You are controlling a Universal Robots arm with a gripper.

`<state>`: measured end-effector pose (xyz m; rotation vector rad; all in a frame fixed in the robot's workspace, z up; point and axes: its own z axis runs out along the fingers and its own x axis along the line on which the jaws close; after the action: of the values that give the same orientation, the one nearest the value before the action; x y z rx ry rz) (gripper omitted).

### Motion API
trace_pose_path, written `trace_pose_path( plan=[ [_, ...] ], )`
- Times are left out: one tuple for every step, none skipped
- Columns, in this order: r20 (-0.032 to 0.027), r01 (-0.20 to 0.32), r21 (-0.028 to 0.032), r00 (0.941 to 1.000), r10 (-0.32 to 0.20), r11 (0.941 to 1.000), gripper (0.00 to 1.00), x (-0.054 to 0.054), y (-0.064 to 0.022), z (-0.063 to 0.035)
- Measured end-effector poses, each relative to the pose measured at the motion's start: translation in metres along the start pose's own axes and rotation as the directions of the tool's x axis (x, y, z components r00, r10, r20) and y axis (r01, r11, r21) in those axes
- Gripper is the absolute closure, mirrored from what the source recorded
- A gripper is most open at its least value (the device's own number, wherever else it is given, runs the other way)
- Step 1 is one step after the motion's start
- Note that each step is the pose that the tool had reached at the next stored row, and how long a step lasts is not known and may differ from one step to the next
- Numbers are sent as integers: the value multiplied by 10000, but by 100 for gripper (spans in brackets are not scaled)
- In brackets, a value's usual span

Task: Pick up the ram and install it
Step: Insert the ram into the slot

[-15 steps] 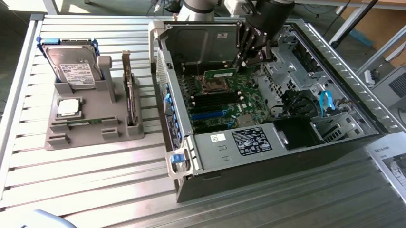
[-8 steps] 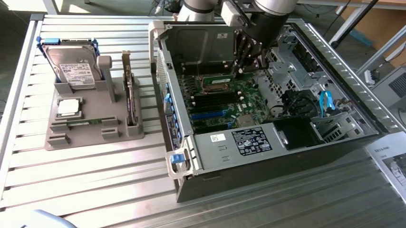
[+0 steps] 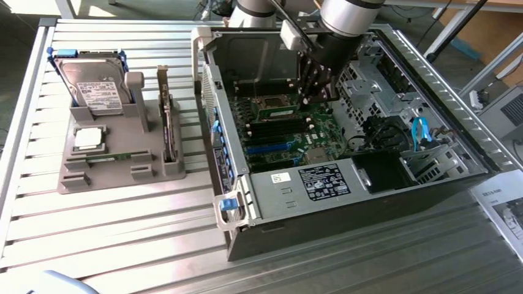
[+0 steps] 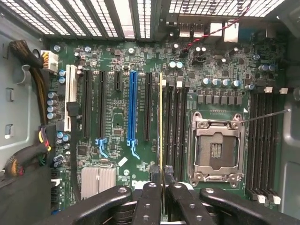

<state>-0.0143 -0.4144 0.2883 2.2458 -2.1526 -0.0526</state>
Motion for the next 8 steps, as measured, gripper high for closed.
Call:
trace_pose_path(
  plan=[
    [0, 0, 0, 10000, 0, 10000, 87, 0, -1, 17],
    [0, 0, 0, 10000, 0, 10000, 87, 0, -1, 32],
    [1, 0, 0, 10000, 0, 10000, 87, 0, -2, 48],
    [1, 0, 0, 10000, 0, 10000, 87, 0, -3, 64],
    [1, 0, 1, 10000, 0, 10000, 87, 0, -4, 79],
    [1, 0, 1, 10000, 0, 10000, 87, 0, -4, 94],
    [1, 0, 0, 10000, 0, 10000, 87, 0, -5, 109],
    [1, 0, 0, 10000, 0, 10000, 87, 0, -6, 125]
  ],
)
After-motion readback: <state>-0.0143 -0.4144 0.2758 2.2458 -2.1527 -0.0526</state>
